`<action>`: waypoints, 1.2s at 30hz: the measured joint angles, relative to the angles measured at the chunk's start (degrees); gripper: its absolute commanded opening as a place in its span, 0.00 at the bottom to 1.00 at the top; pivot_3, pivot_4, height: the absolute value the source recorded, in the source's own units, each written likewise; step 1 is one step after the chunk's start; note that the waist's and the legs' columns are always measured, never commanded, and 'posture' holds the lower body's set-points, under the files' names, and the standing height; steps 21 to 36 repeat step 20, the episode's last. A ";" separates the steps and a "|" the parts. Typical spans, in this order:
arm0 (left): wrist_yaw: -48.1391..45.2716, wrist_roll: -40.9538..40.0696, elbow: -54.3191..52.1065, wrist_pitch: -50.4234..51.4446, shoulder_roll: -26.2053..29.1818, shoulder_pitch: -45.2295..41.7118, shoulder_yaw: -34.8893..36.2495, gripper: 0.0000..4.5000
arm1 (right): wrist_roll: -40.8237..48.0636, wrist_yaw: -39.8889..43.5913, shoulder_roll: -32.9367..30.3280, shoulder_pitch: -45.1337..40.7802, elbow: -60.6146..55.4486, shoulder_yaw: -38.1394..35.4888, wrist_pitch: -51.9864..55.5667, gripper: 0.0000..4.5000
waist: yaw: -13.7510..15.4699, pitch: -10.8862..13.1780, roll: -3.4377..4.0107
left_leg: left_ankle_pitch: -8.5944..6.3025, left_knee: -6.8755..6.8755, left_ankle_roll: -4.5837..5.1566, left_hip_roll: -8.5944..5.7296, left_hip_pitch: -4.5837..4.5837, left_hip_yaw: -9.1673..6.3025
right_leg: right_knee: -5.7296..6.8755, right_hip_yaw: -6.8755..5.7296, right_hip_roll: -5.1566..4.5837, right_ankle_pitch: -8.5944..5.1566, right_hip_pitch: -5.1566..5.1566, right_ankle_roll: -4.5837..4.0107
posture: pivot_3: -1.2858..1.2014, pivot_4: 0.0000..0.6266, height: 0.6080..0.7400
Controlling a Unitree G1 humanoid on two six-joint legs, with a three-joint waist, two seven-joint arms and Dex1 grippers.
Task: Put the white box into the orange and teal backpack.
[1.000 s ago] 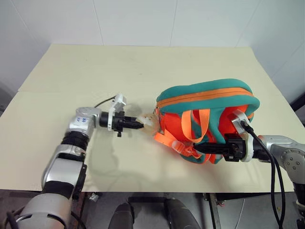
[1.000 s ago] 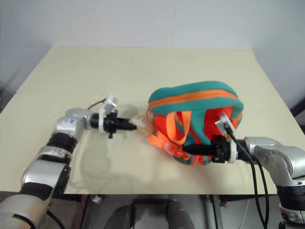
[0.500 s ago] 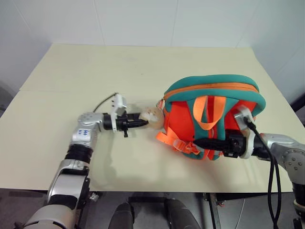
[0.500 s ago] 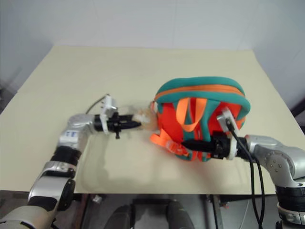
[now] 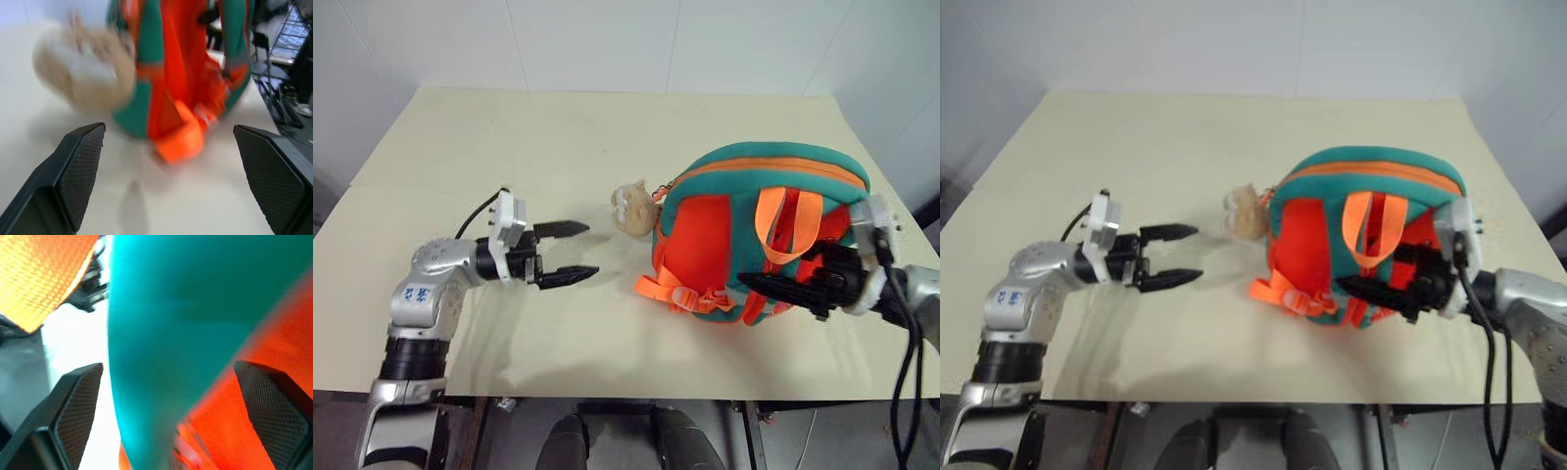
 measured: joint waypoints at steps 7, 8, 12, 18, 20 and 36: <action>2.38 -0.55 -5.16 -1.18 1.31 3.80 2.94 0.99 | -7.88 3.61 -1.40 13.91 -0.22 -9.25 -7.87 1.00 | 0.48 0.00 0.00 | 0.00 0.02 0.00 0.01 0.09 0.11 | -0.21 0.02 0.01 0.02 0.12 0.01 | 0.52 0.24 1.00; 2.24 -0.54 -5.53 -2.16 1.85 4.75 3.64 0.99 | -9.47 4.06 -1.39 15.19 -0.22 -9.57 -9.76 1.00 | 0.24 0.00 0.00 | 0.00 -0.01 0.00 0.02 0.12 0.17 | -0.22 0.05 0.01 0.01 0.14 0.00 | 0.52 0.24 1.00; 1.82 -0.50 -5.82 -5.49 3.52 7.34 5.74 0.99 | -12.01 5.64 -0.67 18.60 -0.39 -11.25 -15.01 1.00 | -0.34 0.00 0.00 | 0.00 0.00 0.00 0.03 0.13 0.20 | -0.22 0.08 0.01 0.01 0.15 -0.01 | 0.52 0.24 1.00; 1.10 -1.14 -6.41 -5.65 5.43 8.96 7.19 0.99 | -15.59 7.89 -0.01 18.66 2.03 -7.84 -20.87 1.00 | -0.49 0.00 -0.01 | 0.00 0.01 0.00 0.04 0.17 0.22 | -0.25 0.11 0.01 0.01 0.18 -0.02 | 0.52 0.24 1.00; 1.36 -1.38 -6.57 -5.62 5.46 9.97 7.40 0.99 | -16.95 8.34 0.00 16.97 4.90 -5.46 -22.27 1.00 | -0.51 0.00 -0.01 | 0.00 0.01 0.00 0.04 0.16 0.22 | -0.25 0.11 0.00 0.00 0.18 -0.02 | 0.52 0.24 1.00; 1.36 -1.38 -6.57 -5.62 5.46 9.97 7.40 0.99 | -16.95 8.34 0.00 16.97 4.90 -5.46 -22.27 1.00 | -0.51 0.00 -0.01 | 0.00 0.01 0.00 0.04 0.16 0.22 | -0.25 0.11 0.00 0.00 0.18 -0.02 | 0.52 0.24 1.00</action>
